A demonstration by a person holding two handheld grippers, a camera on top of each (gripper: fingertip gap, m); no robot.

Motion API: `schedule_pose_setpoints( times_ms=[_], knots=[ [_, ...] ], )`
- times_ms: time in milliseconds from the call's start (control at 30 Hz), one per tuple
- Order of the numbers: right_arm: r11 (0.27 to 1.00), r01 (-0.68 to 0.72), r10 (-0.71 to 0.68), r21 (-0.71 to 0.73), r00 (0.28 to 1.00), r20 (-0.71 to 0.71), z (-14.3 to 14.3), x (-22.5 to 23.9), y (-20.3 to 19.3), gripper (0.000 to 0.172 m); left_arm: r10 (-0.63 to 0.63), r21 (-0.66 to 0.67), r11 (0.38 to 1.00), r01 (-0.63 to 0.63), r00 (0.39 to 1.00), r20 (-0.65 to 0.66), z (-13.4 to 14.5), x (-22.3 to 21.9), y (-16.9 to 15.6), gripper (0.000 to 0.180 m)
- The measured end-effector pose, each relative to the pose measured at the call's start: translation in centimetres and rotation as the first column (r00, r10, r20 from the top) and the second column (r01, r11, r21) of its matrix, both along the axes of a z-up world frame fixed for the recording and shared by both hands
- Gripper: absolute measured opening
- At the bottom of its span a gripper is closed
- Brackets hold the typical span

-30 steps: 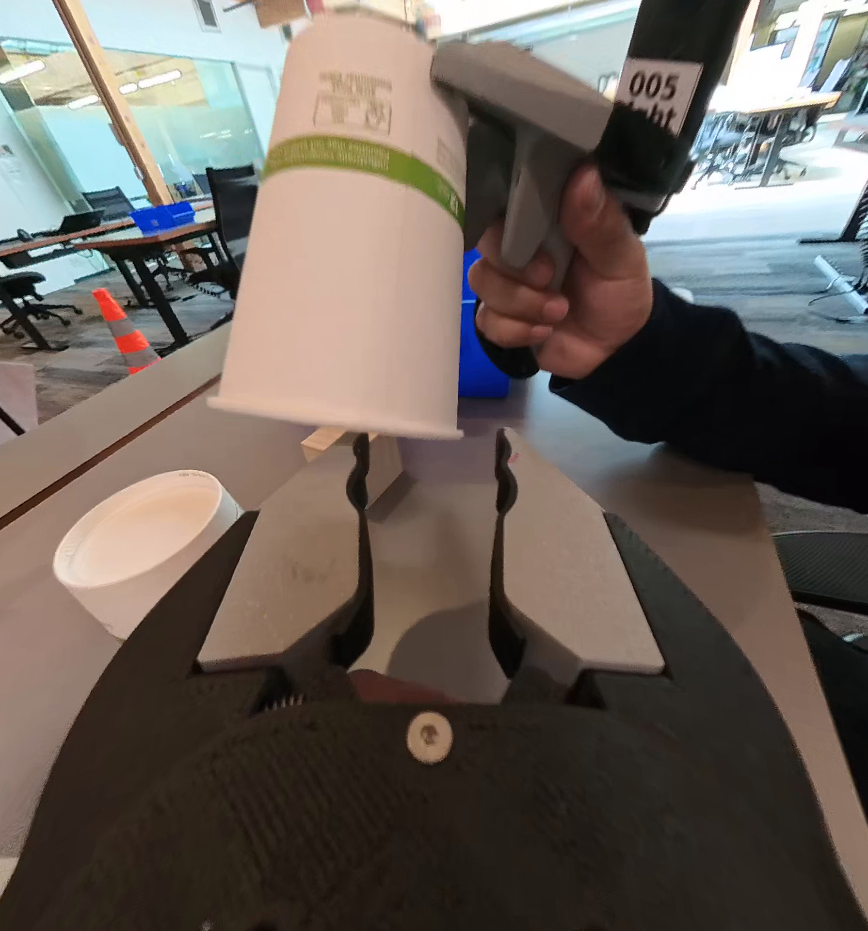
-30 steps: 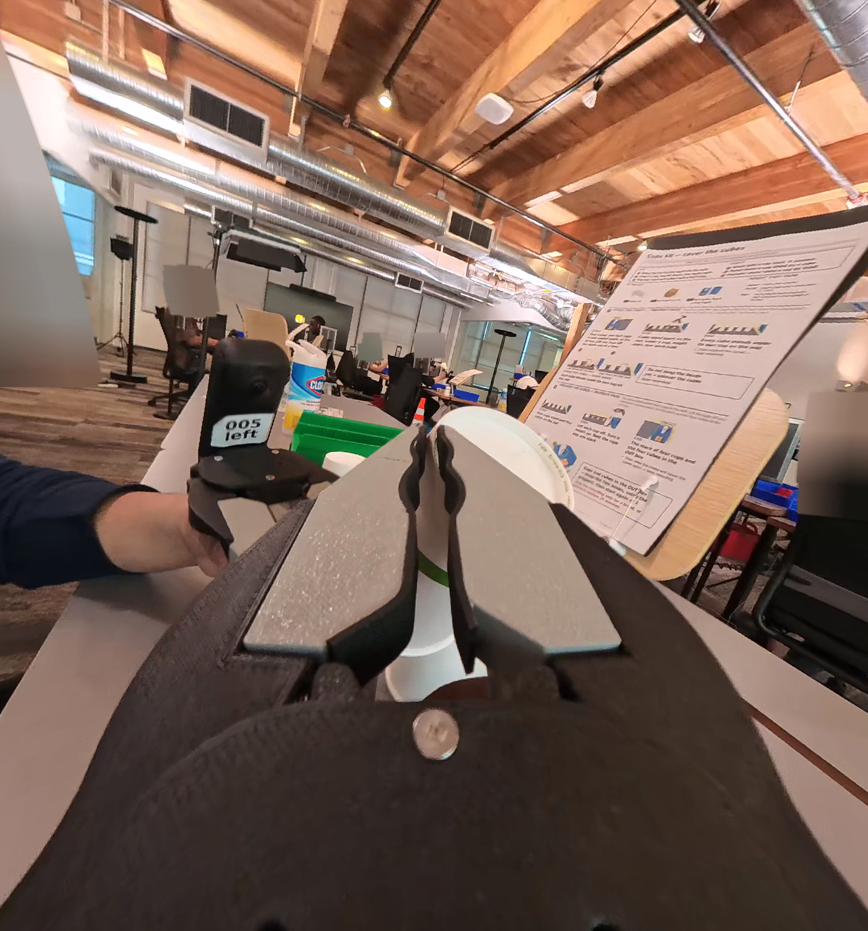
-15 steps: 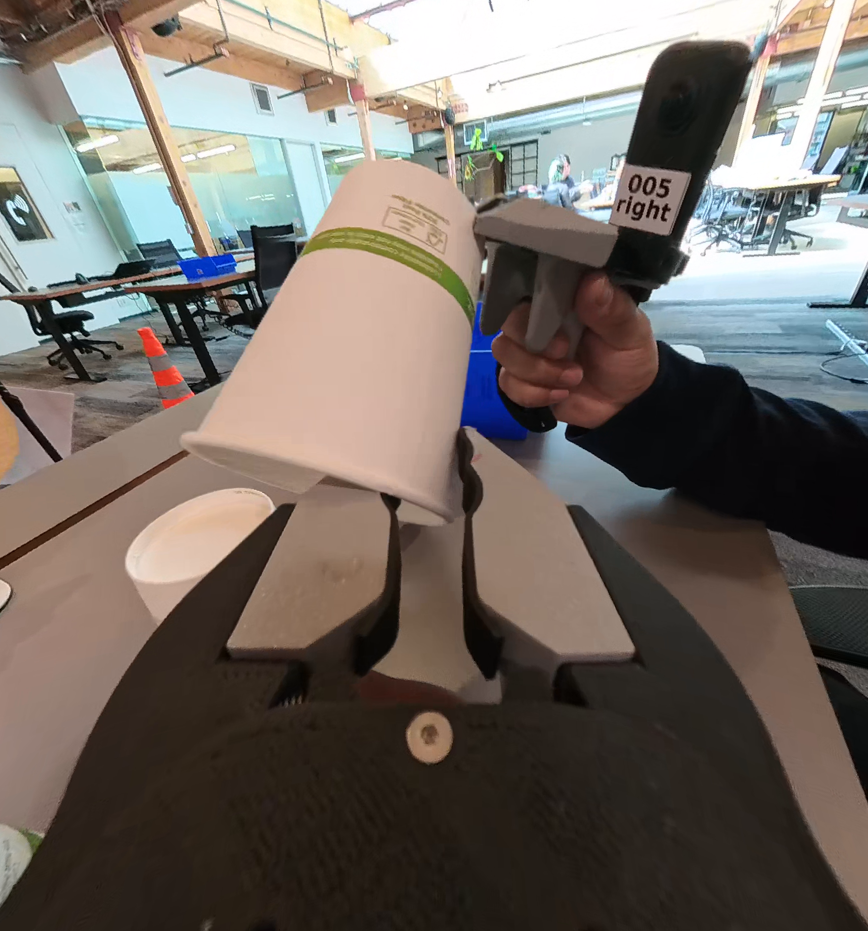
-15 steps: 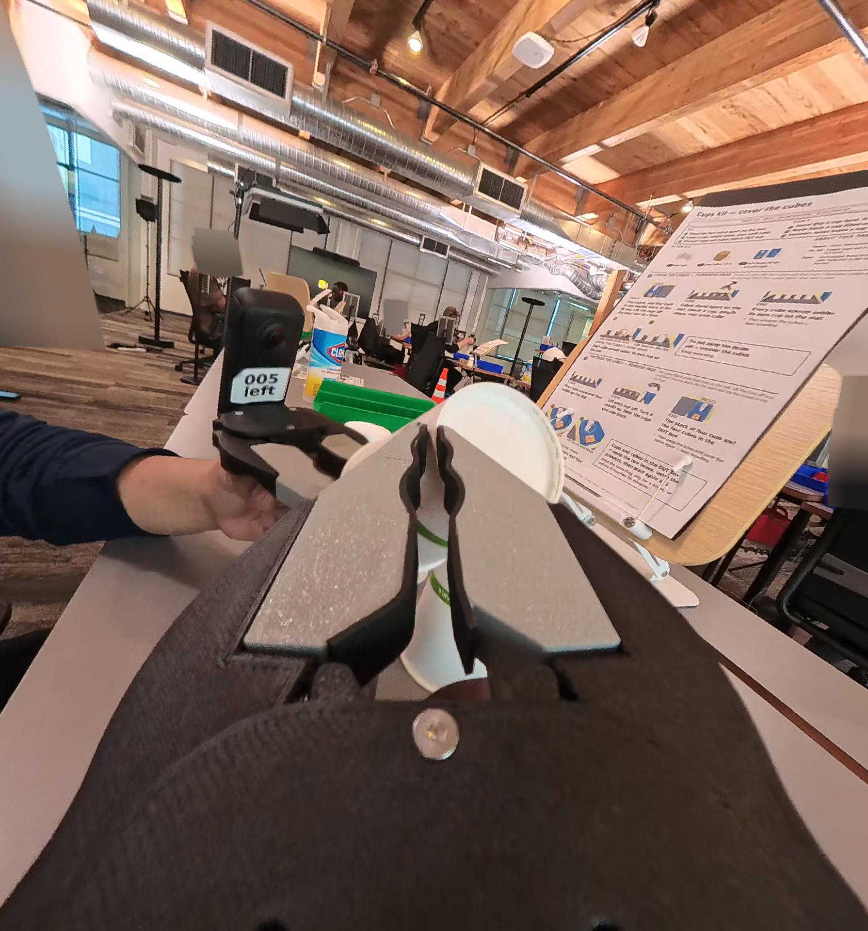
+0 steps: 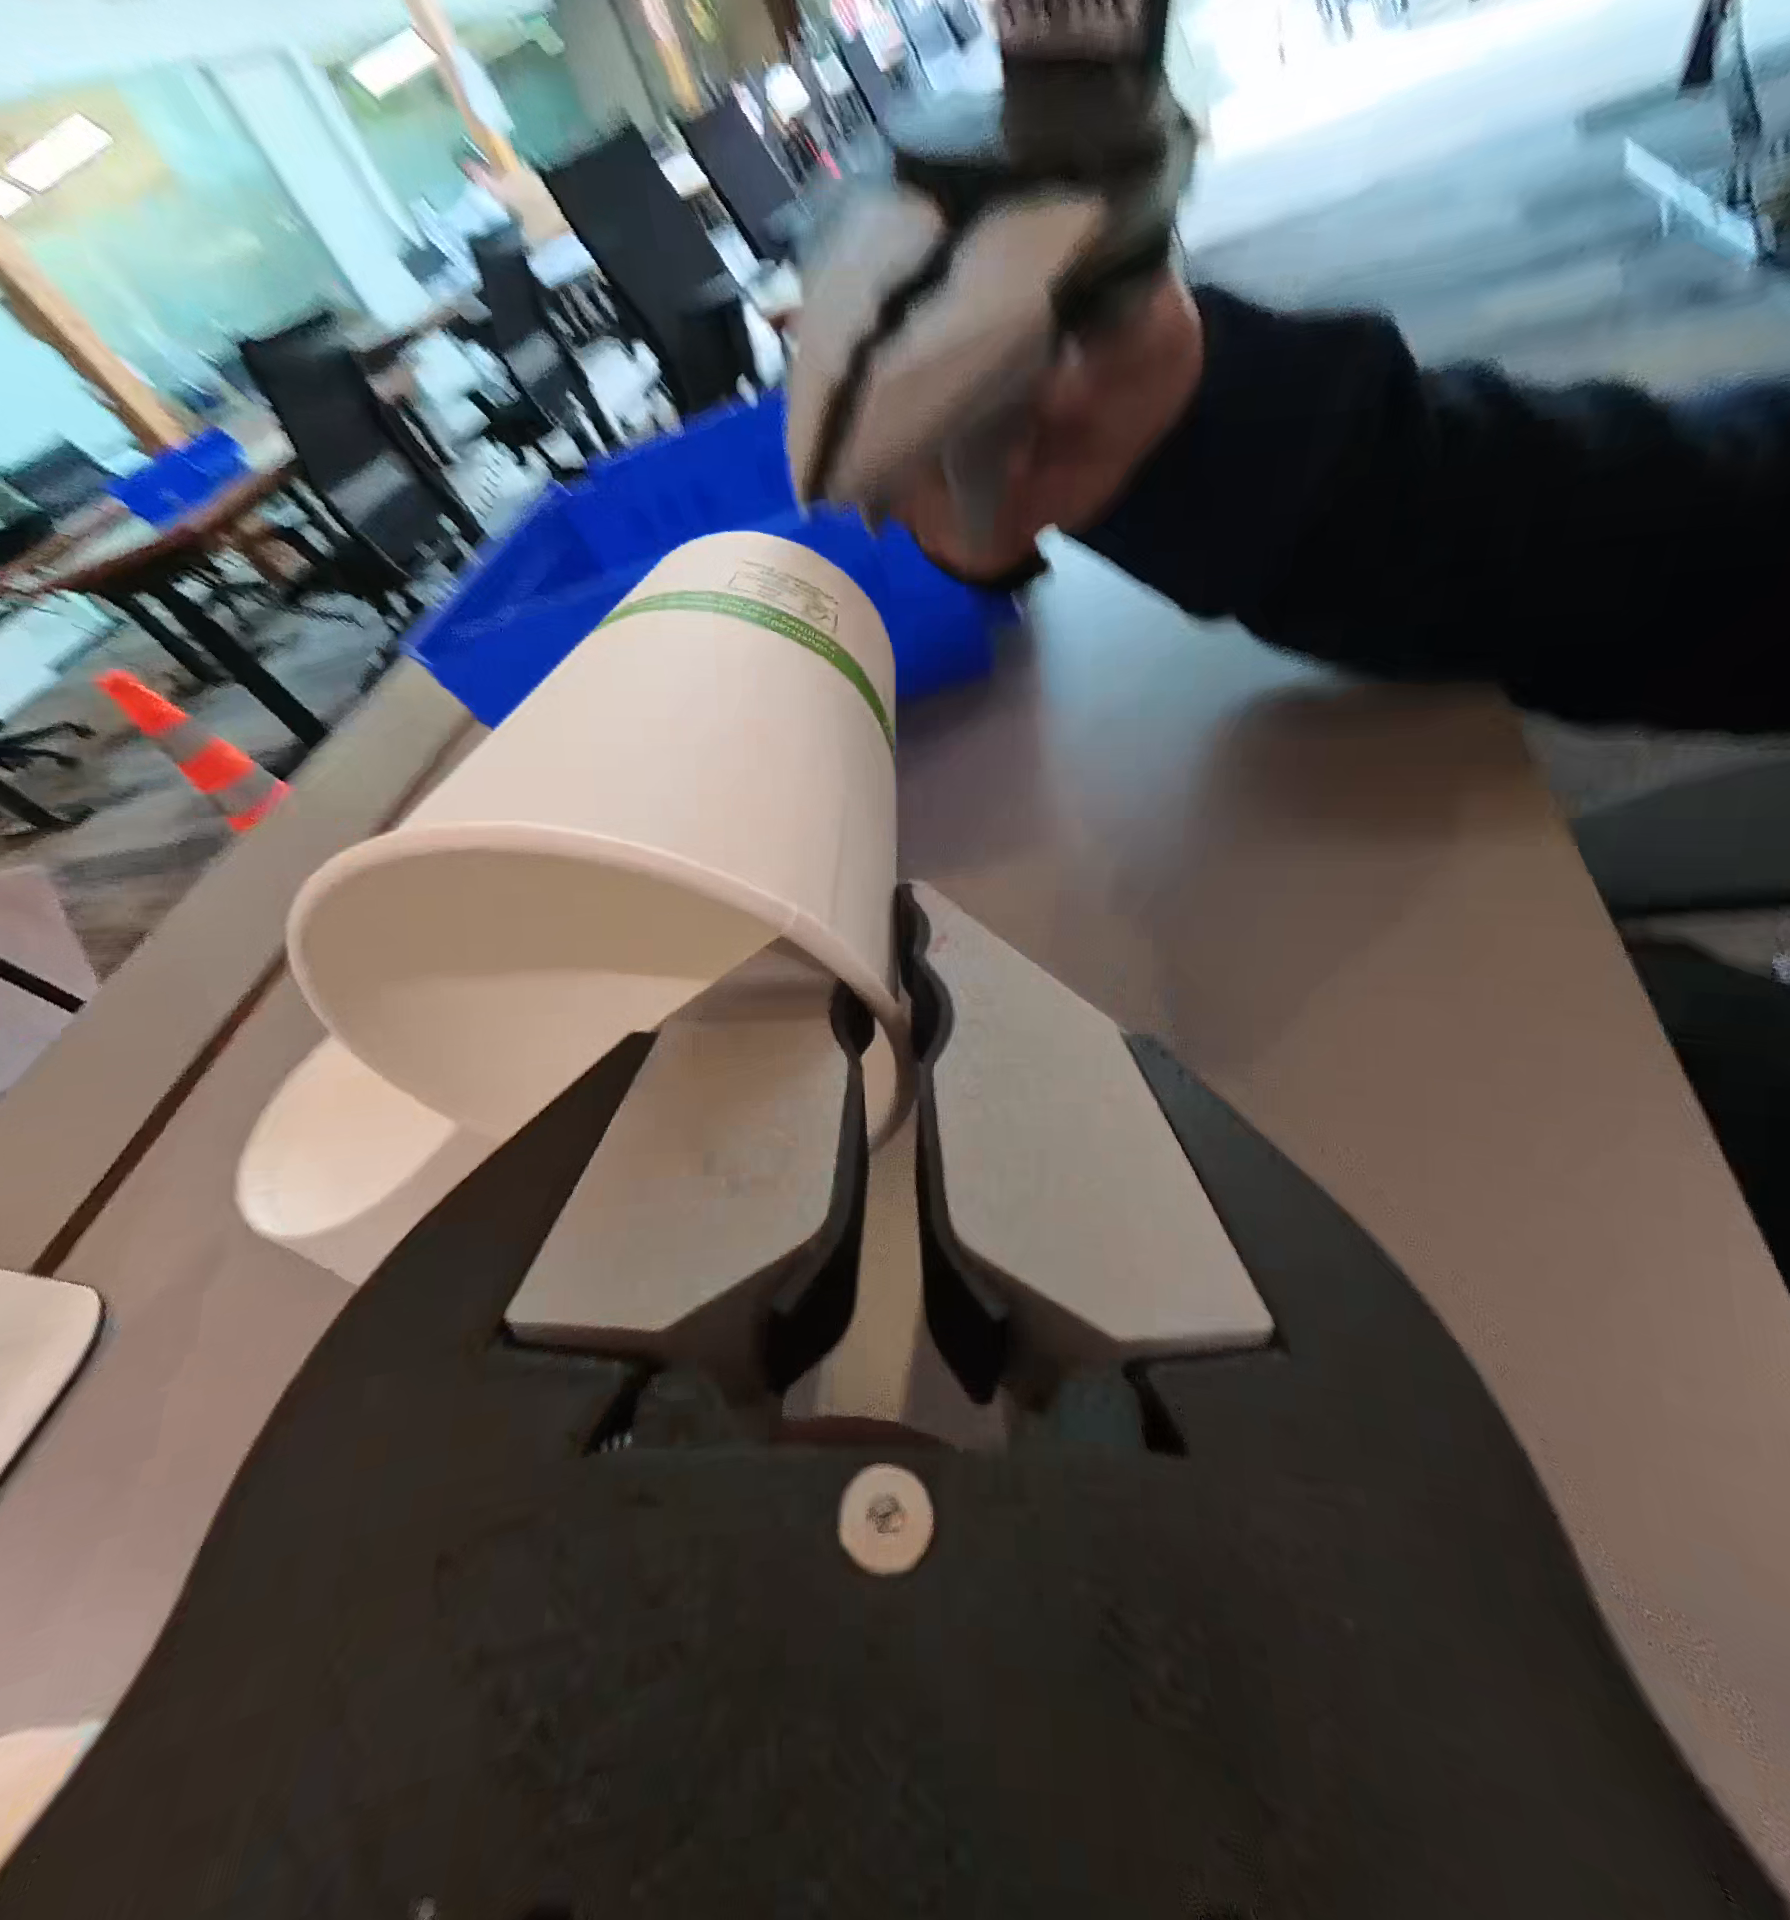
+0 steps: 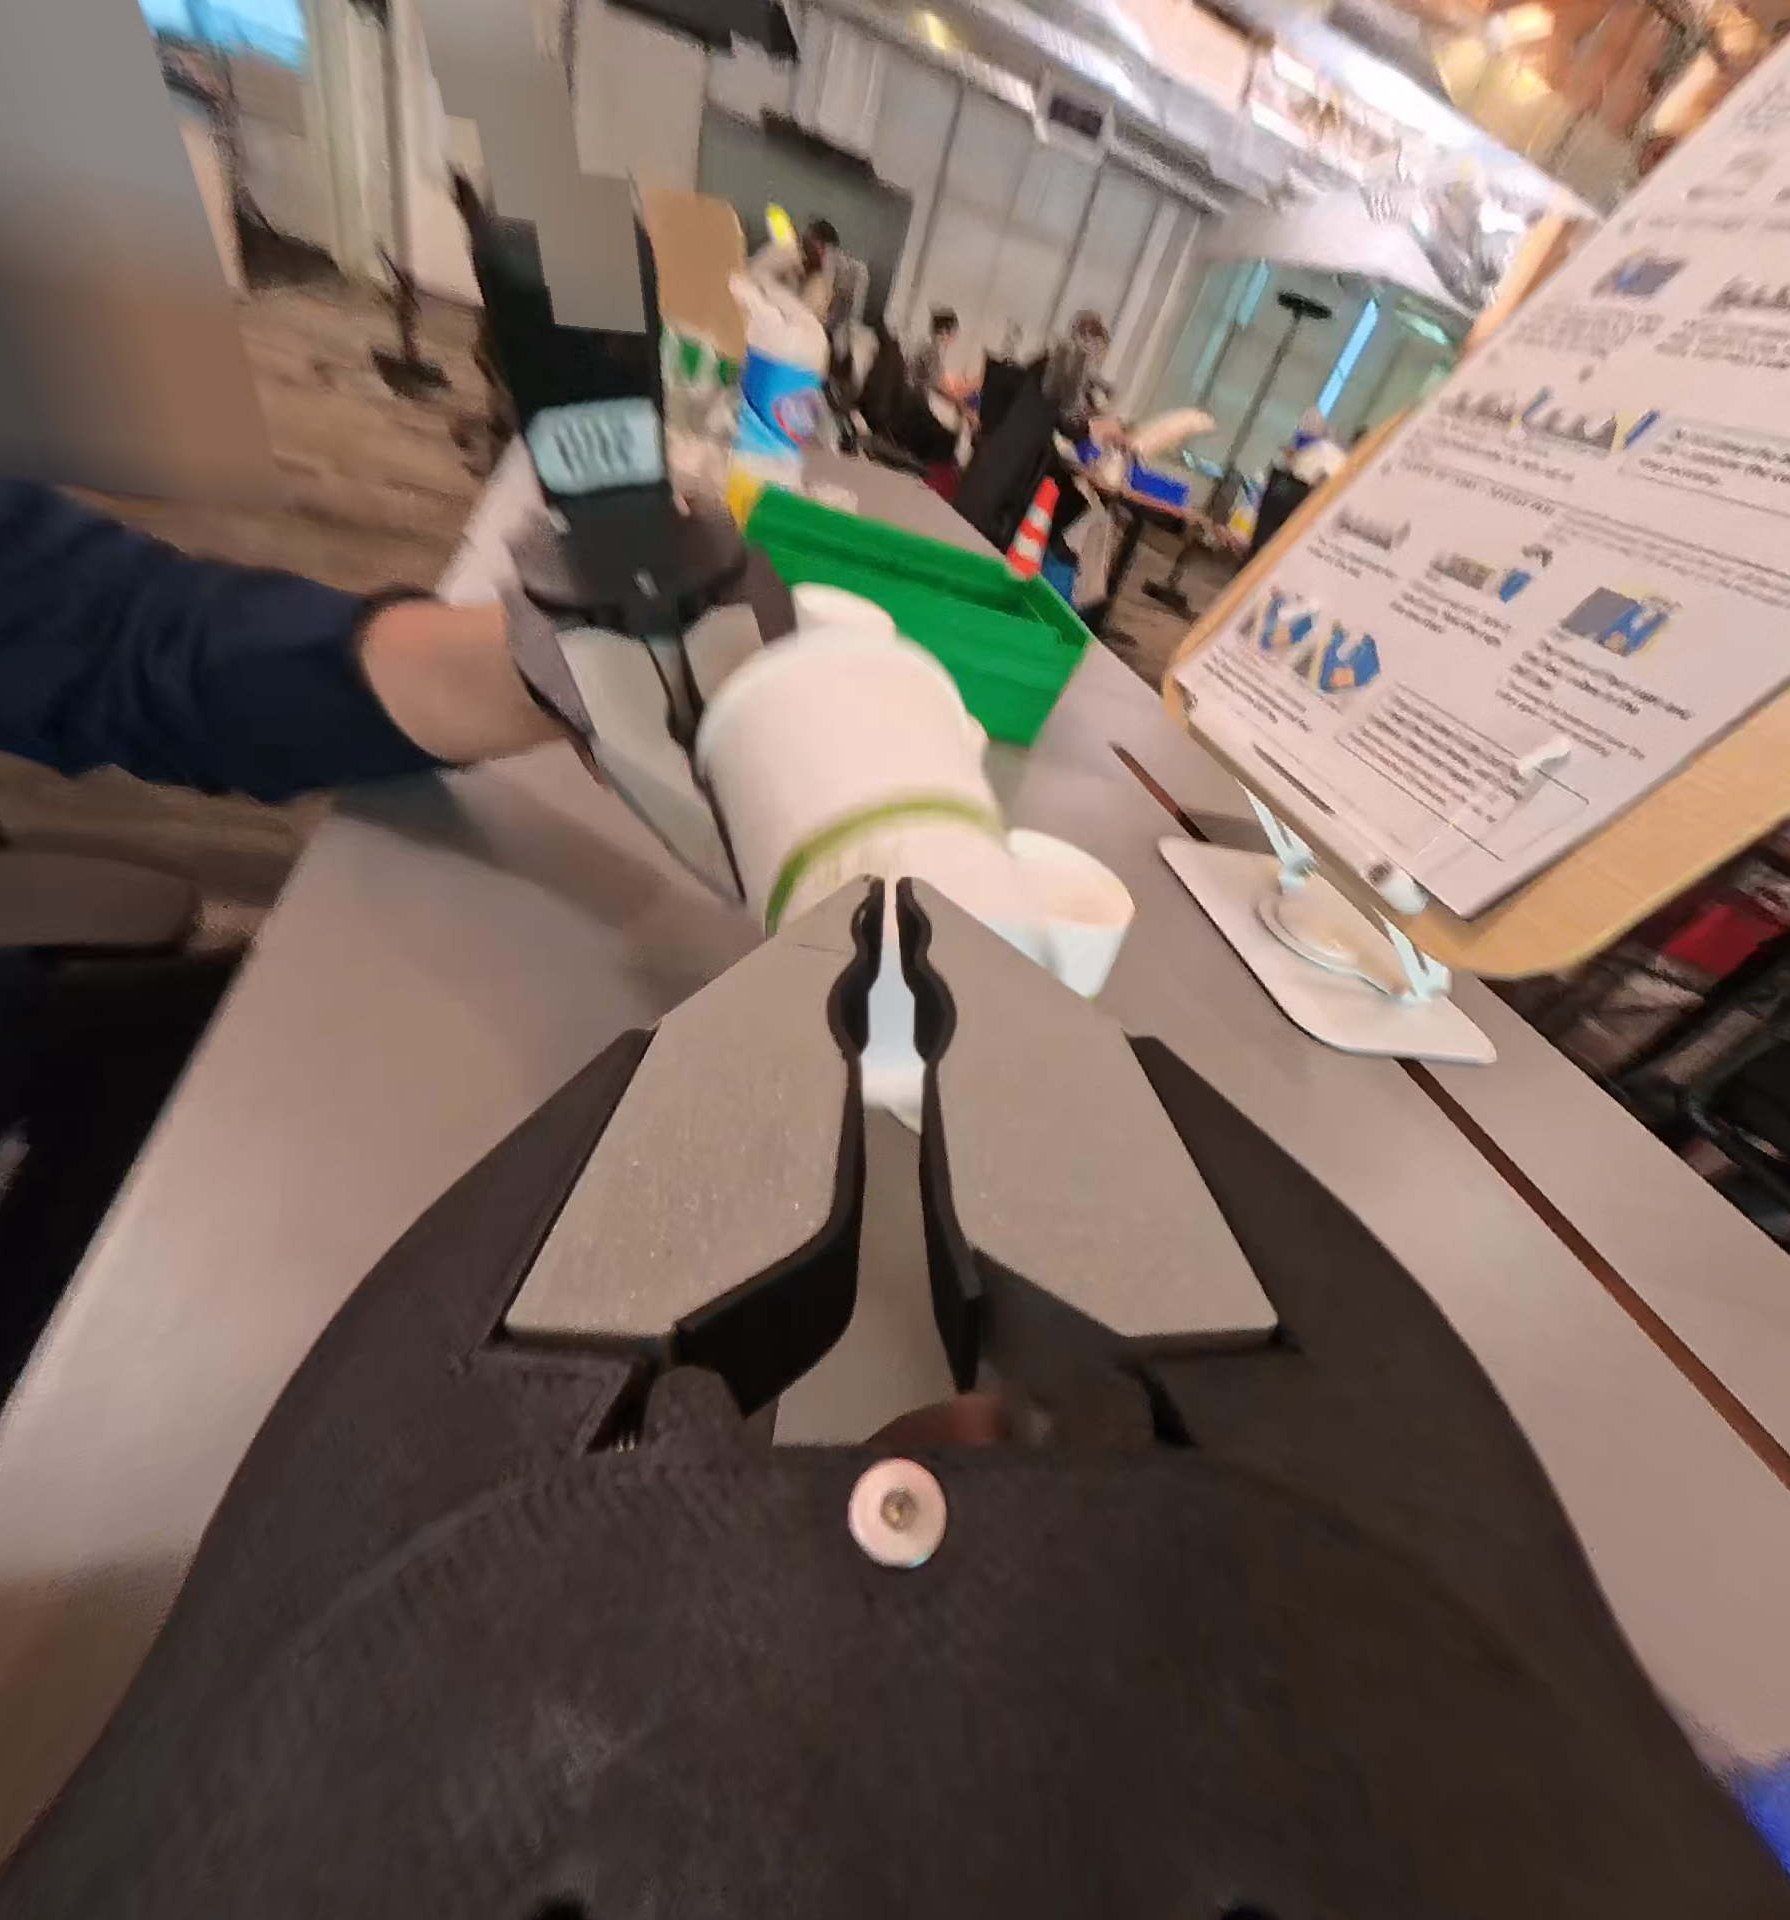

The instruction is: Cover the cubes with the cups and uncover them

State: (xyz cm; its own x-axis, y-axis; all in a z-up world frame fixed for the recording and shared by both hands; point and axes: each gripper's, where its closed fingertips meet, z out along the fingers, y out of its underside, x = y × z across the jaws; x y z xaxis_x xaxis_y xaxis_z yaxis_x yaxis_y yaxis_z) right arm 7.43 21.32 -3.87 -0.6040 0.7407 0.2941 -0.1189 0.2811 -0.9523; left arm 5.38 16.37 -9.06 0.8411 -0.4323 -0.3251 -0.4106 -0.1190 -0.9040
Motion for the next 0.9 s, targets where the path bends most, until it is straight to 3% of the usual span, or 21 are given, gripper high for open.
schedule_pose_setpoints(
  times_ms=[100, 167, 233, 333, 433, 633, 733, 800, 900],
  knots=[
    [0.97, -0.156, 0.149, -0.187, 0.988, -0.052, 2.6, 2.5, -0.6, 0.0, -0.075, -0.126, 0.99, 0.061, 0.992, -0.106, -2.9, 1.1, -0.6, 0.0],
    [0.935, -0.258, 0.26, -0.241, 0.965, -0.025, 2.9, 3.7, -1.7, 0.0, -0.142, -0.187, 0.976, 0.114, 0.98, -0.141, -4.3, 2.2, -1.1, 0.0],
    [0.931, -0.293, 0.309, -0.218, 0.95, 0.042, 1.8, 3.7, -3.2, 0.001, -0.221, -0.267, 0.949, 0.167, 0.957, -0.185, -6.0, 3.3, -2.0, 0.0],
    [0.921, -0.352, 0.376, -0.169, 0.915, 0.143, 0.0, 3.4, -6.3, 0.031, -0.362, -0.36, 0.892, 0.272, 0.908, -0.211, -7.8, 5.2, -3.9, 0.0],
    [0.897, -0.418, 0.442, -0.148, 0.869, 0.225, -1.4, 3.1, -8.8, 0.04, -0.501, -0.383, 0.826, 0.414, 0.851, -0.159, -7.8, 7.4, -6.0, 0.0],
    [0.818, -0.537, 0.566, -0.207, 0.683, 0.462, -5.4, 3.3, -11.8, 0.042, -0.675, -0.385, 0.701, 0.601, 0.733, -0.085, -7.4, 9.9, -9.5, 0.0],
    [0.727, -0.618, 0.671, -0.298, 0.55, 0.498, -5.9, 5.1, -13.1, 0.023, -0.723, -0.381, 0.647, 0.66, 0.69, -0.034, -6.7, 10.3, -10.8, 0.0],
    [0.684, -0.661, 0.716, -0.309, 0.528, 0.456, -5.2, 5.7, -13.3, 0.012, -0.706, -0.38, 0.664, 0.644, 0.707, -0.038, -6.7, 9.9, -10.5, 0.001],
    [0.704, -0.673, 0.696, -0.226, 0.592, 0.405, -4.8, 5.7, -12.4, 0.009, -0.631, -0.343, 0.742, 0.576, 0.773, -0.066, -6.4, 8.7, -8.8, 0.014]
  ],
)
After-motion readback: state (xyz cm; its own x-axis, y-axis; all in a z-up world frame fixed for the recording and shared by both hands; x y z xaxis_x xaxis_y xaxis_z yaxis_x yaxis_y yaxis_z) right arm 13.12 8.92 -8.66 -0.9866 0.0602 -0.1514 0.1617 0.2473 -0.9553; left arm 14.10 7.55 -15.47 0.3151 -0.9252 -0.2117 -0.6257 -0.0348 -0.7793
